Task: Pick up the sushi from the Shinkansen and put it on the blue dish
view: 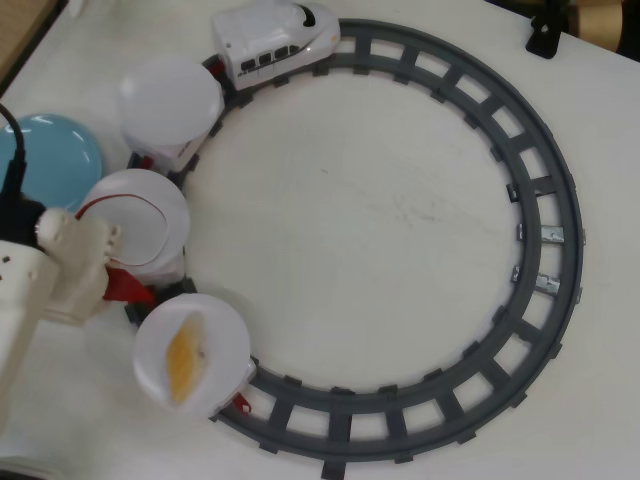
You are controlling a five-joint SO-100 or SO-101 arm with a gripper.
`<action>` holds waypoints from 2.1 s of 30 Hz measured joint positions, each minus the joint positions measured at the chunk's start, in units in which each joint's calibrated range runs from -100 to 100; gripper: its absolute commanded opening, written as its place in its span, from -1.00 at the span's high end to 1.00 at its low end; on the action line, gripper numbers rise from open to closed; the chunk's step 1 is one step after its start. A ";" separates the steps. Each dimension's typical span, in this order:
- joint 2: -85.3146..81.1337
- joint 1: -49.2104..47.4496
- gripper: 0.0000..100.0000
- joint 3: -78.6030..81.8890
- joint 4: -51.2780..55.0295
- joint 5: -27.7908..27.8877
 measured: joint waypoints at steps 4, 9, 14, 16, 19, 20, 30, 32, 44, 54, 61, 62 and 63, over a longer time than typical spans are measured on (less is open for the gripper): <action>0.00 -0.16 0.93 -6.04 4.54 0.00; 0.00 -1.39 0.93 -13.91 9.58 0.00; 0.00 -9.15 0.93 -16.65 9.92 0.00; 0.00 -12.91 0.93 -16.74 9.08 0.00; 0.00 -17.82 0.93 -16.74 6.13 0.00; 0.00 -18.88 0.93 -16.74 5.04 0.16; 8.94 -21.90 0.93 -19.85 1.09 1.60; 13.07 -22.07 0.93 -23.42 0.76 1.60; 38.55 -25.58 0.93 -54.25 0.76 2.74; 45.63 -25.50 0.92 -63.04 0.67 3.67; 50.02 -22.80 0.92 -63.22 -1.18 4.71; 50.70 -22.39 0.92 -63.22 -1.43 4.71; 51.20 -22.15 0.92 -63.22 -1.60 4.71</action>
